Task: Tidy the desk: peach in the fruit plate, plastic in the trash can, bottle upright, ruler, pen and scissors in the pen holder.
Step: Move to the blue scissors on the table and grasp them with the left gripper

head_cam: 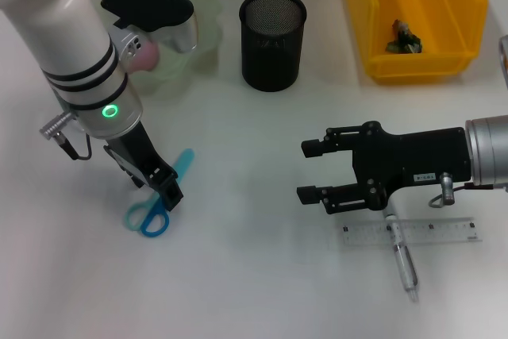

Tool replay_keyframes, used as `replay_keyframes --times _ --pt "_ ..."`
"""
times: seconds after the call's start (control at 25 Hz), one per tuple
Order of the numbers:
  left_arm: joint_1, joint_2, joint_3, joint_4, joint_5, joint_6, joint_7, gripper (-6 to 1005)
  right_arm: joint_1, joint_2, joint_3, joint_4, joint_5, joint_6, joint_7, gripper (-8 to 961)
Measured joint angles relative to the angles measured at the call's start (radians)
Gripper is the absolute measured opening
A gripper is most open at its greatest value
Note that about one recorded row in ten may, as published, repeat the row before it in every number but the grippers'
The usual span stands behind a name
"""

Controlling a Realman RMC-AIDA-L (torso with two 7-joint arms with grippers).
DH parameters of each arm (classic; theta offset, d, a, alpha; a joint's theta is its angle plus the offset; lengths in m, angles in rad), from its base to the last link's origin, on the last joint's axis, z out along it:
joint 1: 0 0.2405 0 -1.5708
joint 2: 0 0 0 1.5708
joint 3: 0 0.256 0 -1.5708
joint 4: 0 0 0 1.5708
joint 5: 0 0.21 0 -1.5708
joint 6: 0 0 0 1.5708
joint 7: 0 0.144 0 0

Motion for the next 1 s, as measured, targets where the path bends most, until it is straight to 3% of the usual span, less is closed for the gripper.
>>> replay_keyframes --times 0.8,1.0 --pt "-0.007 0.000 0.047 -0.016 -0.009 -0.019 0.005 616 -0.001 -0.001 -0.006 -0.002 0.000 -0.002 0.014 723" --pt "-0.008 0.000 0.048 -0.011 -0.010 -0.013 0.006 500 -0.002 -0.001 -0.006 -0.009 0.000 -0.002 0.020 723"
